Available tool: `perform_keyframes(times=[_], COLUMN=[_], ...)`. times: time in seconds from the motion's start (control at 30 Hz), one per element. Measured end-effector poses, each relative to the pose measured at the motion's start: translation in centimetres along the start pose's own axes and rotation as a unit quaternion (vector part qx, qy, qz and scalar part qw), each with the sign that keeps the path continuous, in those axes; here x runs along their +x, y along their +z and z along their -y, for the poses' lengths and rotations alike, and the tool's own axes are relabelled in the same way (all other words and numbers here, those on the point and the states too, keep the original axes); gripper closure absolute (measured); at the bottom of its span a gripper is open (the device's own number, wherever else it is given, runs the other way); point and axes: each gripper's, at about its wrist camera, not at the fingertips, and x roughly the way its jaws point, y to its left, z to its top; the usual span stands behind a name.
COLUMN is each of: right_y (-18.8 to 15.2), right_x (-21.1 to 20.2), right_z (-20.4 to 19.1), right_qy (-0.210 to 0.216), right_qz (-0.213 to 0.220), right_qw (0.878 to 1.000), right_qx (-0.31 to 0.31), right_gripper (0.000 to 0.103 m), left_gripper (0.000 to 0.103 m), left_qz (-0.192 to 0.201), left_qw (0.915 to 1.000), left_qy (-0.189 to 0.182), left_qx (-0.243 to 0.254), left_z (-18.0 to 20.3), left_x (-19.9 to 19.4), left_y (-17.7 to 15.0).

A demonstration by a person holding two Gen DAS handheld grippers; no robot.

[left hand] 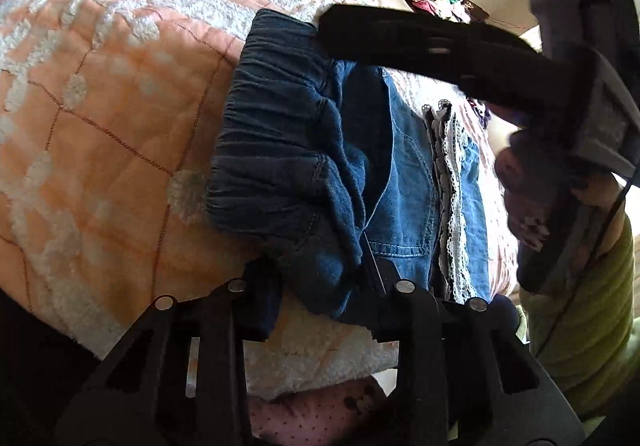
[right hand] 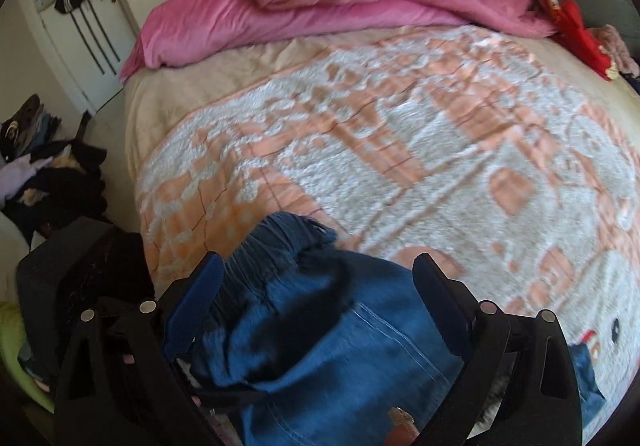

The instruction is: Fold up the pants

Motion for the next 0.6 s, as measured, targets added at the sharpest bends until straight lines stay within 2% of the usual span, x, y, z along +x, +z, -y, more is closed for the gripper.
perform_keyframes(times=[0.17, 0.3, 0.37, 0.43, 0.5, 0.6], right_y=[0.2, -0.3, -0.5, -0.7, -1.0, -1.9], right_x=[3.2, 5.2, 4.7, 3.6, 1.6, -1.7], right_z=[-0.3, -0.1, 0.2, 0.6, 1.3, 2.8], right_qy=[0.010, 0.034, 0.048, 0.061, 0.083, 0.112], right_qz=[-0.033, -0.051, -0.042, -0.029, -0.003, 0.036], right_qw=[0.999, 0.998, 0.998, 0.998, 0.996, 0.992], right_qx=[-0.005, -0.009, -0.007, 0.001, 0.012, 0.037], right_gripper=[0.009, 0.048, 0.055, 0.060, 0.060, 0.060], left_gripper=[0.078, 0.078, 0.077, 0.068, 0.040, 0.034], left_qz=[-0.003, -0.005, -0.006, -0.003, 0.007, 0.017], left_qw=[1.0000, 1.0000, 1.0000, 0.9999, 0.9998, 0.9992], left_qy=[-0.003, -0.004, -0.006, -0.012, -0.016, -0.012], left_qx=[-0.002, -0.004, -0.004, 0.000, 0.011, 0.033], left_z=[-0.4, -0.4, -0.3, -0.1, 0.2, 1.3], left_x=[0.2, 0.4, 0.4, 0.0, -0.6, -1.4], left_y=[0.1, 0.2, 0.2, 0.3, 0.5, 0.6])
